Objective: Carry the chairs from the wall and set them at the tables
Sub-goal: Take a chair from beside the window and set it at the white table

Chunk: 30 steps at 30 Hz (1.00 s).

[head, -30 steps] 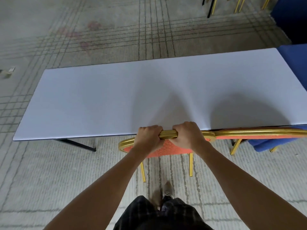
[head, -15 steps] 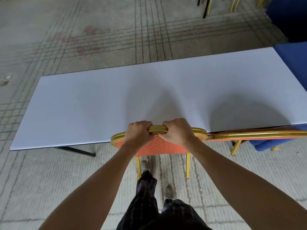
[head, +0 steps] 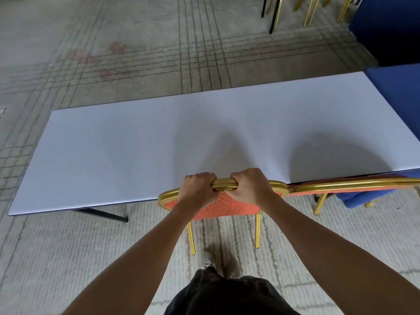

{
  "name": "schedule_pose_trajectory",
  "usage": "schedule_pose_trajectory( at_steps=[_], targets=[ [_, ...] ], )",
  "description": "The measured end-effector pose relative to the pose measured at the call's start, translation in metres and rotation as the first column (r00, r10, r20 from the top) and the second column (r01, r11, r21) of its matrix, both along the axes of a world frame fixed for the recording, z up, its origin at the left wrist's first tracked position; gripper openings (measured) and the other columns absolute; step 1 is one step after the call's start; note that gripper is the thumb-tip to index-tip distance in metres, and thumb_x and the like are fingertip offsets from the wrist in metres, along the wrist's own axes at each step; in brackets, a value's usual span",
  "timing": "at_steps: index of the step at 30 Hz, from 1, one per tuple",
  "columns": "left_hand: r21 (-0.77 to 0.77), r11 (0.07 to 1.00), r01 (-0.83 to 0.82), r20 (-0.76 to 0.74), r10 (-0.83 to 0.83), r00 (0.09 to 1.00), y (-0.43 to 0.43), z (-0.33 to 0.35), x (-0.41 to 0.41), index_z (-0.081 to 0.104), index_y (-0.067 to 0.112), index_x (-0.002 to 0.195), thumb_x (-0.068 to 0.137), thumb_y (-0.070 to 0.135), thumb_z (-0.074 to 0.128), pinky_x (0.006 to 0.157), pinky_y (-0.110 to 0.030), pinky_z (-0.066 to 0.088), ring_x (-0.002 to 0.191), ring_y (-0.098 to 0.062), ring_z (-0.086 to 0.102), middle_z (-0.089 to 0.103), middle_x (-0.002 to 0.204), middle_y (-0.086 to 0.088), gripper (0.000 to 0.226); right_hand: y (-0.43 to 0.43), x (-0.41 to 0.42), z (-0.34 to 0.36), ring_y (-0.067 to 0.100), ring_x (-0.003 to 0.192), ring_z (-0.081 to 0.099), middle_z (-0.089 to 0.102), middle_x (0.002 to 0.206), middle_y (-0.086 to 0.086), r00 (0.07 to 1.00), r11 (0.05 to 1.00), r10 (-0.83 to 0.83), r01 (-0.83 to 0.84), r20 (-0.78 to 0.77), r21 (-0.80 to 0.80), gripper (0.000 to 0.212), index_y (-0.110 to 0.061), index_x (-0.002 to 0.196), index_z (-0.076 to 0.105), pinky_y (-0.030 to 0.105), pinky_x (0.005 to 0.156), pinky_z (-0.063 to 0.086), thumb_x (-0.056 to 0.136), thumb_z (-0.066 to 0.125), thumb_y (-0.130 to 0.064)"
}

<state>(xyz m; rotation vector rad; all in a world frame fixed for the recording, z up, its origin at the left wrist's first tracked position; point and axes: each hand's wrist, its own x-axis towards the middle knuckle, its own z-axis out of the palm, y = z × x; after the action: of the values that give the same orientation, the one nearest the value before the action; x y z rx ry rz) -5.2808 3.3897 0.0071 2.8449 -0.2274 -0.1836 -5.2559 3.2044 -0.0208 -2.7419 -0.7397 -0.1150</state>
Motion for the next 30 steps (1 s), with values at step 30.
schedule_pose_trajectory(
  at_steps=[30],
  targets=[
    [-0.038, 0.999, -0.03, -0.131, 0.024, 0.991, -0.024, -0.048, -0.081, 0.066, 0.026, 0.093, 0.085, 0.038, 0.057, 0.074, -0.029, 0.047, 0.077, -0.015, 0.061, 0.064, 0.09, 0.012, 0.017, -0.024, -0.068, -0.047, 0.018, 0.056, 0.061, 0.064, 0.063, -0.005, 0.974, 0.991, 0.079, -0.099, -0.213, -0.086, 0.038, -0.021, 0.069, 0.063, 0.026, 0.051, 0.048, 0.08, 0.053, -0.056]
  ],
)
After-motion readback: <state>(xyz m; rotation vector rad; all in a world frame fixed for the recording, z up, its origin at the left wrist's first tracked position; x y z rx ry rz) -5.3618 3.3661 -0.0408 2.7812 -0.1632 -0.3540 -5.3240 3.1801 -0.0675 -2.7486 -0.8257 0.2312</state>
